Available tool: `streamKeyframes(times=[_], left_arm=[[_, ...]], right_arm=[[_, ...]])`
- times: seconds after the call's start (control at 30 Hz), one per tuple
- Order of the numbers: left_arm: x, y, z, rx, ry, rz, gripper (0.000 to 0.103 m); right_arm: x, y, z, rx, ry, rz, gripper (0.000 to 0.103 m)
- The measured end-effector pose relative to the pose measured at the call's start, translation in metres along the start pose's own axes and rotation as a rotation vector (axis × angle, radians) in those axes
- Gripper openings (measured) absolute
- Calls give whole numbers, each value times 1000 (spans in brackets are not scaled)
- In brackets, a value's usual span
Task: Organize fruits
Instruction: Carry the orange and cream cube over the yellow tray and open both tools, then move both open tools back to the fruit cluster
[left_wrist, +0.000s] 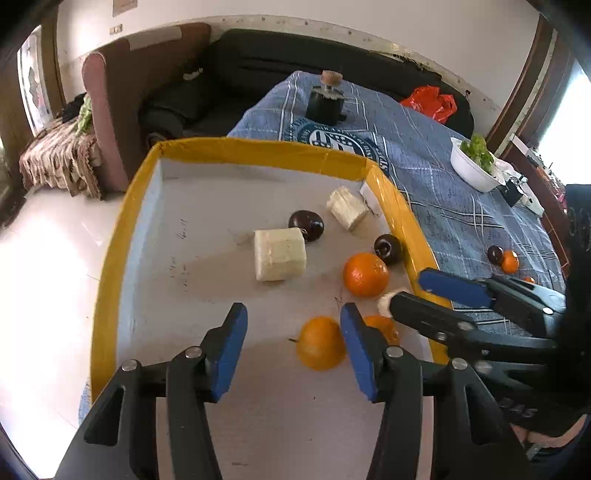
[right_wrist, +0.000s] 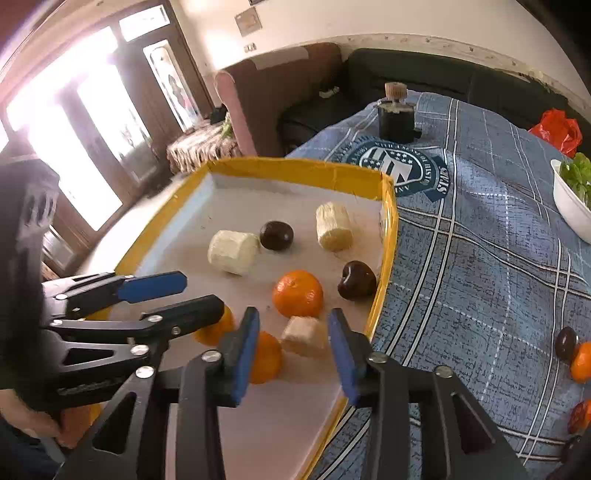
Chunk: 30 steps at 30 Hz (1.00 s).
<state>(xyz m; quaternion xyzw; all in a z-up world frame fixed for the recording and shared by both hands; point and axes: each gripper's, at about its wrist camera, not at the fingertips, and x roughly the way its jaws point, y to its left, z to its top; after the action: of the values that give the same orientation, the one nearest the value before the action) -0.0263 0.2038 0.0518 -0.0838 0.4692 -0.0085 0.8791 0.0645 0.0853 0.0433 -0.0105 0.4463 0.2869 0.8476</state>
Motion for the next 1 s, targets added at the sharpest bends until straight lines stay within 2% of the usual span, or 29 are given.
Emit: streamKeyframes(times=[0.13,0.2,0.47,0.6,0.73,0.87,1.0], left_arm=[[-10,-2,-2,-3,-41,26,53],[-20,-7,-4,3,-79,40,58],[-53,-35,-9,67,-220,125,67],[-59,-54,-12,94,-255,131,70],[-60,-75,-14,123,-273,125,73],[-59,-100,-16,143,-267,83,74],[-58,-128,-21,180,-262,42,75]], right_arm=[[-19,-3,-3,15,-49,-48,74],[-32,-5,-5,23,-77,-65,80],[-76,-36,-20,138,-124,-56,83],[-95,-54,-30,164,-142,-57,83],[-109,-69,-41,171,-152,-67,83],[-125,-92,-53,182,-149,-55,80],[-153,-126,-68,222,-183,-101,80]])
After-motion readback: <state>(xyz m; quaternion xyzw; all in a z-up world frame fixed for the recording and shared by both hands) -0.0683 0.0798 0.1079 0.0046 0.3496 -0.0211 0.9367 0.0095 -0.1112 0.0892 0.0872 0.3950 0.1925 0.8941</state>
